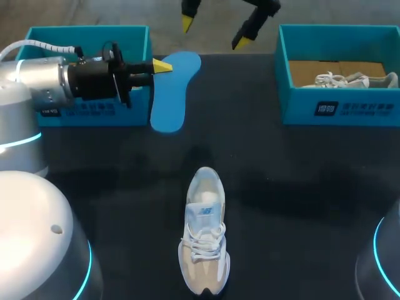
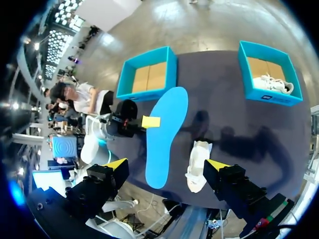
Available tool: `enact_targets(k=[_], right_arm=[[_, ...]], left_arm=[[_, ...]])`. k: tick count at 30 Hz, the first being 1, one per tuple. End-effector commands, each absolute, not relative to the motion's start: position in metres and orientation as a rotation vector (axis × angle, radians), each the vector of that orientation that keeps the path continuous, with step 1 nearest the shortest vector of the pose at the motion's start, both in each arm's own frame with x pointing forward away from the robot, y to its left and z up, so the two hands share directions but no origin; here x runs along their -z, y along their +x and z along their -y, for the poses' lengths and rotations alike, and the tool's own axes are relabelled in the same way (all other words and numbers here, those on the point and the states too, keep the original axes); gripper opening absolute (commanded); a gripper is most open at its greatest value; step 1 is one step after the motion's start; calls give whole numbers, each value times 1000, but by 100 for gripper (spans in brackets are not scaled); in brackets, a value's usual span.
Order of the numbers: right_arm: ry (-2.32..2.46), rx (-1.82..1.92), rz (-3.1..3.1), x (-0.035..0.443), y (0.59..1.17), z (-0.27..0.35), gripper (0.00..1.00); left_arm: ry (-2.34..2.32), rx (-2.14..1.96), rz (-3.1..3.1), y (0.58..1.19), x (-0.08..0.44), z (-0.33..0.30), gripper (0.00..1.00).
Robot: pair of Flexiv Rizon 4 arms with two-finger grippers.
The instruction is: Take the shoe out of the shoebox, open the shoe tongue, remove and reinsert the insole, then place the shoe into the shoebox
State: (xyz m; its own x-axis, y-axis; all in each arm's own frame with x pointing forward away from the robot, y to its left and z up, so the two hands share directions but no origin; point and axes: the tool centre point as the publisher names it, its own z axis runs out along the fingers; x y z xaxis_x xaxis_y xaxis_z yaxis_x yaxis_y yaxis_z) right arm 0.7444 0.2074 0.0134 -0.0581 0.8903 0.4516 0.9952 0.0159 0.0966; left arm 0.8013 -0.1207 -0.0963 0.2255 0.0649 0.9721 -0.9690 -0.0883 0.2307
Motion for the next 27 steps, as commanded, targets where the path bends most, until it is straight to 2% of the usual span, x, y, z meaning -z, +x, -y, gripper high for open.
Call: enact_targets(k=[1, 27], right_arm=[[-1676, 905, 1778, -8, 739, -198, 100], [-1442, 1240, 1540, 42, 731, -178, 100]], left_arm=[[1342, -1128, 953, 800, 96, 120, 0], [1342, -1128, 953, 800, 96, 120, 0]])
